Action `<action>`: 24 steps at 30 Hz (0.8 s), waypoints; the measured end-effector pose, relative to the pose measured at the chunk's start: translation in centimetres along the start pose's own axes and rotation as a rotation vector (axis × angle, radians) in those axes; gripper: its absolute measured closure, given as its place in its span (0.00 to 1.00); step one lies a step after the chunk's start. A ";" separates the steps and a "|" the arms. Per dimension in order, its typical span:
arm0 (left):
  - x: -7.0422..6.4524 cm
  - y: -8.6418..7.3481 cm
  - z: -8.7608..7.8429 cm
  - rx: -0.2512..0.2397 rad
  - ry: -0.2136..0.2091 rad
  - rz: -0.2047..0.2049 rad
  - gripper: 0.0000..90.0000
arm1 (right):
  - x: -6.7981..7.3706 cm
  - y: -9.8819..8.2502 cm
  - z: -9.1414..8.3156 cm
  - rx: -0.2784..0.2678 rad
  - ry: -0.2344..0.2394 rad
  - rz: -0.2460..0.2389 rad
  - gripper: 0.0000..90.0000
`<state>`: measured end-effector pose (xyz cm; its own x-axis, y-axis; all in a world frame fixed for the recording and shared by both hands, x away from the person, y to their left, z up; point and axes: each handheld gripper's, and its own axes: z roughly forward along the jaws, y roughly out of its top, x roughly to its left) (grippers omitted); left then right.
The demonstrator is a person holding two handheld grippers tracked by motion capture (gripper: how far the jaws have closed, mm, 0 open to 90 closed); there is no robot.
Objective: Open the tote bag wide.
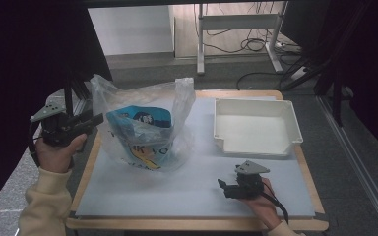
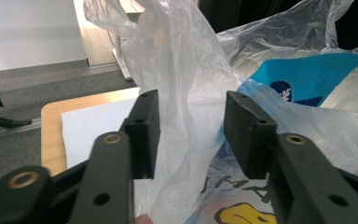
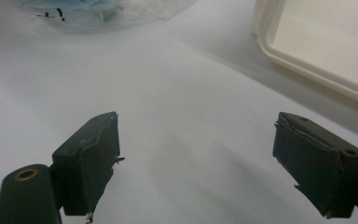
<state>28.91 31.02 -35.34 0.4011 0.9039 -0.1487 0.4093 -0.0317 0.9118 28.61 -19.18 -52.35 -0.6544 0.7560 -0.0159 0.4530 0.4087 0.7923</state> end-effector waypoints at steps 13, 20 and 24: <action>-0.5 -0.4 0.0 -0.027 -0.035 0.040 0.98 | -0.2 0.0 -0.2 -0.007 -0.021 0.009 0.17; -0.2 -0.9 -0.5 -0.056 -0.053 0.015 1.00 | -0.3 0.0 -0.2 -0.006 -0.027 0.013 0.17; -0.2 -1.2 -0.8 -0.067 -0.056 0.014 1.00 | -0.4 0.0 -0.3 -0.007 -0.031 0.012 0.17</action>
<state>27.66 31.21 -36.11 0.4526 0.8781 -0.1556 0.3488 -0.0137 0.9371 28.69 -19.58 -52.15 -0.6300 0.7762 -0.0254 0.4562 0.3963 0.7968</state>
